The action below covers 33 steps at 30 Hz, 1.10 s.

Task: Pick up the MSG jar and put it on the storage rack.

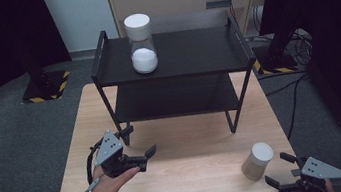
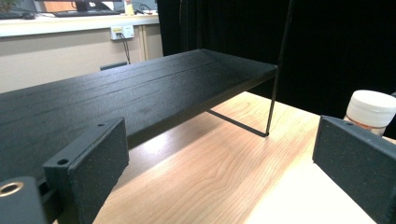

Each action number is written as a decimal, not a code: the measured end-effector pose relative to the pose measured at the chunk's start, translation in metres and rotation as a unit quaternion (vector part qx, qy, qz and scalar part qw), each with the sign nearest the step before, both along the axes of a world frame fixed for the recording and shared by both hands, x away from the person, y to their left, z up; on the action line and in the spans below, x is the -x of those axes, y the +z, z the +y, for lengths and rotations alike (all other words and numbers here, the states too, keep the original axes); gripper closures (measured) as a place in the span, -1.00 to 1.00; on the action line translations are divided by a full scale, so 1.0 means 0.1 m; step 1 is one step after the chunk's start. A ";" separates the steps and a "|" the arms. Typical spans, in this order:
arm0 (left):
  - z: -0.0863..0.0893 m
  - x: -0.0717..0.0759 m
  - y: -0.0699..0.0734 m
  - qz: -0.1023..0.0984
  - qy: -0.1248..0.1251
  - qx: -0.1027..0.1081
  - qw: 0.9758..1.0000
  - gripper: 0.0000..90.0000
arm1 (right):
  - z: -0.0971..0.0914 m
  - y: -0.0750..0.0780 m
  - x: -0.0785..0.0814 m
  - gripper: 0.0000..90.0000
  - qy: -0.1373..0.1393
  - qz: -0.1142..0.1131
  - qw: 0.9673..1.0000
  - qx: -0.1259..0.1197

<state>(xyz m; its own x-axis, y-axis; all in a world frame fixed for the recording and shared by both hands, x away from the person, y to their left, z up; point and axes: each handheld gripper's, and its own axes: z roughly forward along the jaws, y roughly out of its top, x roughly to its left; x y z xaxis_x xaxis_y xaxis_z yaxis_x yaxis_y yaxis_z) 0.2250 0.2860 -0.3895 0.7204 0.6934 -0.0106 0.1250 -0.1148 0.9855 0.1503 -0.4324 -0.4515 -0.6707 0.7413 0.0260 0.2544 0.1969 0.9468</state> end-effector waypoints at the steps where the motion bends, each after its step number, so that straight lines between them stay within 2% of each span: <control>1: 0.01 0.02 -0.03 0.001 0.003 0.001 1.000 -0.94 | 0.00 0.00 0.00 -0.95 0.000 0.000 1.000 0.000; 6: 0.06 0.09 -0.19 0.008 0.013 0.013 1.000 -0.94 | 0.01 0.00 0.00 -0.95 0.000 0.000 1.000 0.000; 12: 0.11 0.16 -0.33 0.003 0.023 0.021 1.000 -0.93 | 0.04 0.00 -0.01 -0.95 0.005 0.000 1.000 0.003; 15: 0.10 0.16 -0.30 0.005 0.023 -0.001 1.000 -0.93 | 0.04 0.00 0.00 -0.95 0.004 -0.001 1.000 0.003; 21: 0.09 0.21 -0.35 0.011 0.027 0.011 1.000 -0.93 | 0.04 0.01 0.00 -0.95 0.003 -0.002 1.000 0.003; 25: 0.09 0.25 -0.34 0.006 0.033 -0.002 0.999 -0.93 | 0.04 0.01 -0.01 -0.95 0.004 -0.004 1.000 0.003; 30: 0.11 0.29 -0.35 0.006 0.043 0.004 0.999 -0.93 | 0.04 0.01 -0.01 -0.95 0.003 -0.003 1.000 0.006; 33: 0.12 0.30 -0.36 0.008 0.041 -0.001 0.999 -0.93 | 0.04 0.01 -0.01 -0.95 0.000 -0.004 1.000 0.005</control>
<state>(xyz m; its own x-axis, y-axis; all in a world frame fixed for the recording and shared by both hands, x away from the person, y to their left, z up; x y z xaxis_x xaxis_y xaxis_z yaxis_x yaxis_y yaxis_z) 0.1946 0.2981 -0.4251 0.6604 0.7506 -0.0199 0.1503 -0.1061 0.9829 0.1514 -0.4280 -0.4503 -0.6708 0.7415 0.0137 0.2468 0.2058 0.9469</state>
